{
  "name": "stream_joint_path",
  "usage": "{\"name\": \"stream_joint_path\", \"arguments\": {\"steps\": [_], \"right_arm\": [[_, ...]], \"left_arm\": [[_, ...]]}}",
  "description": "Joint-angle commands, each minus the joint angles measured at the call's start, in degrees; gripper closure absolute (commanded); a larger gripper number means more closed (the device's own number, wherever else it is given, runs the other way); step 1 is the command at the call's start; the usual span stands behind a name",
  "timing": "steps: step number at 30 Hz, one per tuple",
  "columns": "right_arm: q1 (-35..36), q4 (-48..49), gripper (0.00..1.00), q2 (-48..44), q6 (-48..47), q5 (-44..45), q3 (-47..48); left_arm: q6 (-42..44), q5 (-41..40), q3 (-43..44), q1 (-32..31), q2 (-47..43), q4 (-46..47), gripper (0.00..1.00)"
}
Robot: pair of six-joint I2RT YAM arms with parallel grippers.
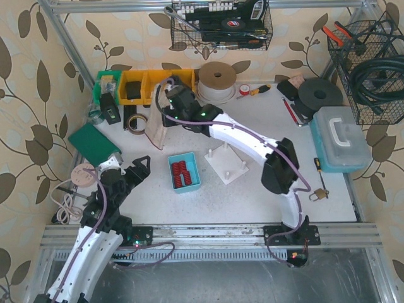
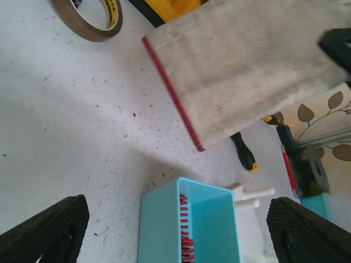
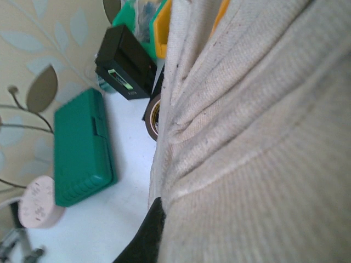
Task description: Install the large spring
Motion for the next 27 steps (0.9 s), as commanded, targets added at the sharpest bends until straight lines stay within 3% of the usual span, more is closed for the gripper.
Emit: {"name": "stream_joint_path", "arguments": {"steps": [1,5,10,16,20,22,24,25,27], "right_arm": [[-1.31,-5.63,1.00,7.83,-14.77,-4.75,9.42],[-4.13,-5.33,1.00,16.30,-15.95,-11.42,19.29],[-6.96,-13.15,1.00,29.75,-18.90,-16.50,39.50],[-10.42,-7.87,1.00,32.98,-17.22,-23.15,34.13],[-10.61,-9.84,0.98,36.90,-18.82,-27.12,37.10],[-10.61,-11.03,0.89,37.75,-19.76,-27.22,38.20],[-10.60,-11.15,0.69,36.62,-20.11,-26.24,36.67],[-10.61,-10.95,0.58,35.78,-20.30,-25.69,35.43],[-10.61,-11.31,0.26,34.15,-20.76,-24.61,33.93]], "left_arm": [[3.24,-4.28,1.90,-0.30,4.78,4.82,0.08],[5.48,-7.65,3.70,-0.31,13.03,8.96,0.08],[6.45,-5.07,5.32,-0.35,19.44,12.22,0.11],[6.46,-4.72,4.80,-0.40,20.90,13.95,0.11],[6.96,-3.94,5.51,-0.40,23.29,14.96,0.11],[7.15,-3.59,6.11,-0.38,24.69,15.12,0.11],[7.16,-3.18,6.67,-0.39,25.95,15.08,0.11],[7.16,-3.12,6.94,-0.35,26.48,15.05,0.11],[7.16,-2.86,7.42,-0.32,27.26,14.97,0.11]]}}
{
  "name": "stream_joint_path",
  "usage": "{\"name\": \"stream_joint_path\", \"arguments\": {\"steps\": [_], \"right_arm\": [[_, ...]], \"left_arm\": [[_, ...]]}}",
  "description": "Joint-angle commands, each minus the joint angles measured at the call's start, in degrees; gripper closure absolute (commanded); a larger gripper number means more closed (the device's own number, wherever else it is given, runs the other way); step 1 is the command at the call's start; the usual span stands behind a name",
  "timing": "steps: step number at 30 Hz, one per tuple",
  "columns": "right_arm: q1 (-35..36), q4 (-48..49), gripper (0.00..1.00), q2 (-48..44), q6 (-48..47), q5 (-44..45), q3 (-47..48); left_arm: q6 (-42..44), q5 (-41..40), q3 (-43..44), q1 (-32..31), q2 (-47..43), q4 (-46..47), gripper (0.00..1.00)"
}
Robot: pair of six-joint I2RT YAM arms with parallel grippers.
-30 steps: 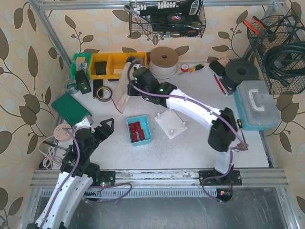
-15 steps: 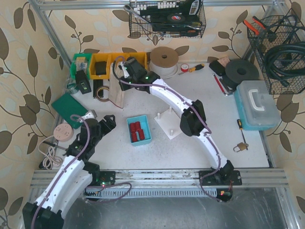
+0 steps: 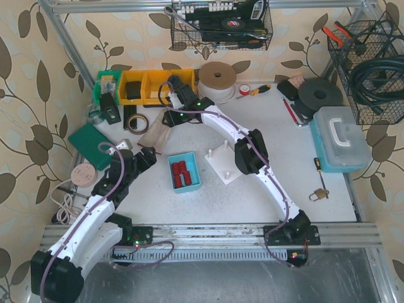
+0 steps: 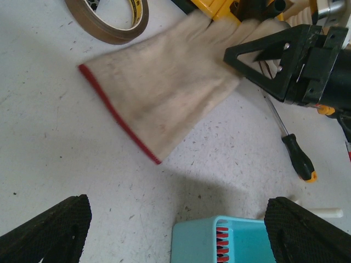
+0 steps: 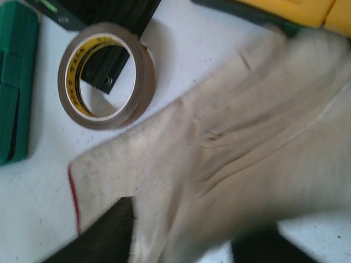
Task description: Install the large spring
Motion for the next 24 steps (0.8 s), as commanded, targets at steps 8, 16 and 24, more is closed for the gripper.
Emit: {"name": "stream_joint_path", "arguments": {"steps": [8,16,24], "right_arm": [[0.73,-1.17,0.06,-12.55,-2.89,4.37,-8.82],[1.52,2.69,0.12,-27.68,1.02,8.65,-25.85],[5.16,12.59,0.14,-51.03,5.30,18.82,-58.96]], "left_arm": [[2.61,1.91,5.08,-0.35,4.30,0.76,0.11],[2.67,3.47,6.30,-0.36,5.40,-1.88,0.11],[2.19,7.11,8.04,-0.42,5.24,-6.74,0.16]]}}
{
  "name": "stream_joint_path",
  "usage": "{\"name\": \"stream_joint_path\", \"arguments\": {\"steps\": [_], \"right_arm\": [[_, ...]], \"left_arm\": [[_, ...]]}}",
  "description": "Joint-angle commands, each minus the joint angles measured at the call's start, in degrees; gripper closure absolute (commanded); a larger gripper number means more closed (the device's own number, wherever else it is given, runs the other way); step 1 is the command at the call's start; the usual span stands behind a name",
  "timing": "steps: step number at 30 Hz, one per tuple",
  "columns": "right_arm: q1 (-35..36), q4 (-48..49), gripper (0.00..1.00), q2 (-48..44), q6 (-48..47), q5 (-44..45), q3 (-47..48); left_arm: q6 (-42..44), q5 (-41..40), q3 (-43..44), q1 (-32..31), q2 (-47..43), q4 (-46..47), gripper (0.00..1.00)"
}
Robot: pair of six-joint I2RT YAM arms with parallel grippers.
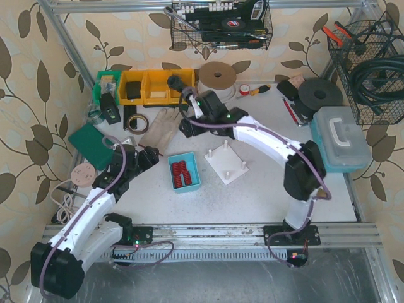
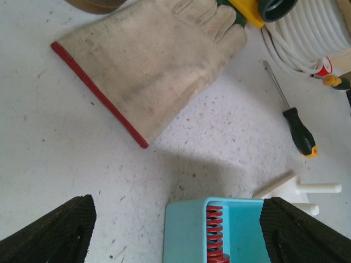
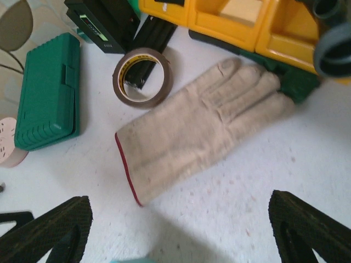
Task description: Install the large spring
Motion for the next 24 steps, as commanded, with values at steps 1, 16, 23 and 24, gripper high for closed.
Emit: {"name": "stream_joint_path", "arguments": {"steps": [1,16,23,24], "right_arm": [[3.05,5.66,0.14,-11.34,3.41,9.45,-16.92],[-0.83,21.29,0.10,-35.38,11.24,11.59,-46.76],[-5.00,25.09,0.09,-40.46,13.71,12.80,-51.50],[-5.48,25.35,0.07,-41.21,14.05,13.26,-52.19]], "left_arm": [[0.68,2.90,4.62,-0.65,0.84,-5.06,0.17],[2.60,-9.49,26.88,-26.31,21.99,-25.20,0.26],[0.64,-11.35,33.29,-28.54,33.03,-24.78,0.34],[-0.99,-11.44,33.33,-28.75,33.95,-24.46,0.36]]}}
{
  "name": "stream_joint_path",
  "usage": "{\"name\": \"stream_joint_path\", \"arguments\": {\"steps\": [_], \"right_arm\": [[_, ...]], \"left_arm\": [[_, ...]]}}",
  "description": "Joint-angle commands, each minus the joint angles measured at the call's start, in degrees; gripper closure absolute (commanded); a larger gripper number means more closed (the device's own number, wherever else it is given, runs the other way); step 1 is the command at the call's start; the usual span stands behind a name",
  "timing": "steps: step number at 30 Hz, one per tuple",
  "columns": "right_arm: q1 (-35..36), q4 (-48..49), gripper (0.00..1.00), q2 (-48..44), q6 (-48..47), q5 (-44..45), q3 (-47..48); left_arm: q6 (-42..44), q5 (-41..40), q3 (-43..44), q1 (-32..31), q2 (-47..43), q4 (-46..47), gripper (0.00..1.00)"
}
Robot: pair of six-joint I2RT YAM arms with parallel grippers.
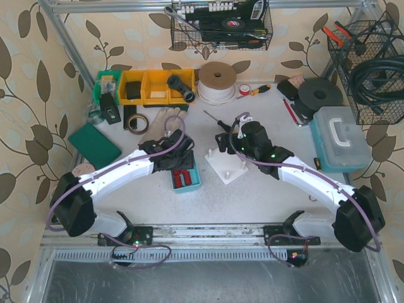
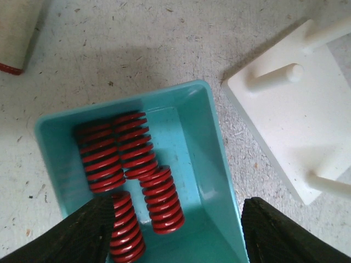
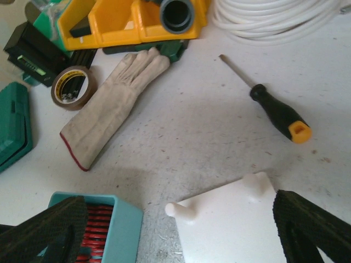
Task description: Install the large spring
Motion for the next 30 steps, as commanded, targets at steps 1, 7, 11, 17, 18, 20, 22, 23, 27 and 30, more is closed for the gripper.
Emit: {"name": "stream_joint_path", "arguments": {"steps": [1,7,11,17,18,20,22,23,27,30], "right_arm": [[-1.80,3.14,0.05,-4.07,2.84,2.43,-3.00],[-5.20,4.74,0.01,-6.09,6.35,2.46,-5.82],[-6.57,6.76,0.01,-5.95,6.96,0.90,-6.68],[-7.16,7.37,0.01,-5.09,6.98,0.09,-6.68],[-7.24,7.47,0.01,-4.92,7.00,-0.08,-6.68],[-7.51,7.71,0.01,-4.67,7.09,-0.44,-6.78],[-7.55,7.88,0.01,-4.42,7.09,-0.73,-6.73],[-7.58,7.91,0.01,-4.25,7.16,-0.88,-6.70],[-7.73,7.95,0.01,-3.66,7.27,-1.52,-6.42],[-7.89,8.02,0.01,-3.59,7.22,-1.71,-6.42]], "left_arm": [[-3.58,-3.30,3.47,-0.83,3.18,-0.51,0.37],[-11.78,-6.75,1.93,-3.82,6.16,-1.48,0.48],[-16.62,-8.80,-0.58,-6.02,4.75,-0.62,0.54],[-20.92,-8.55,-3.44,-7.07,4.95,1.41,0.54],[-21.20,-8.10,-3.92,-7.17,5.22,2.09,0.54],[-21.69,-7.49,-4.64,-7.18,5.89,2.77,0.54],[-21.77,-6.96,-4.84,-7.18,6.79,3.14,0.54],[-21.63,-6.65,-4.78,-7.18,7.18,3.38,0.54],[-20.94,-5.93,-3.83,-7.18,9.00,3.28,0.54],[-20.73,-5.66,-3.39,-7.18,10.42,3.10,0.53]]}}
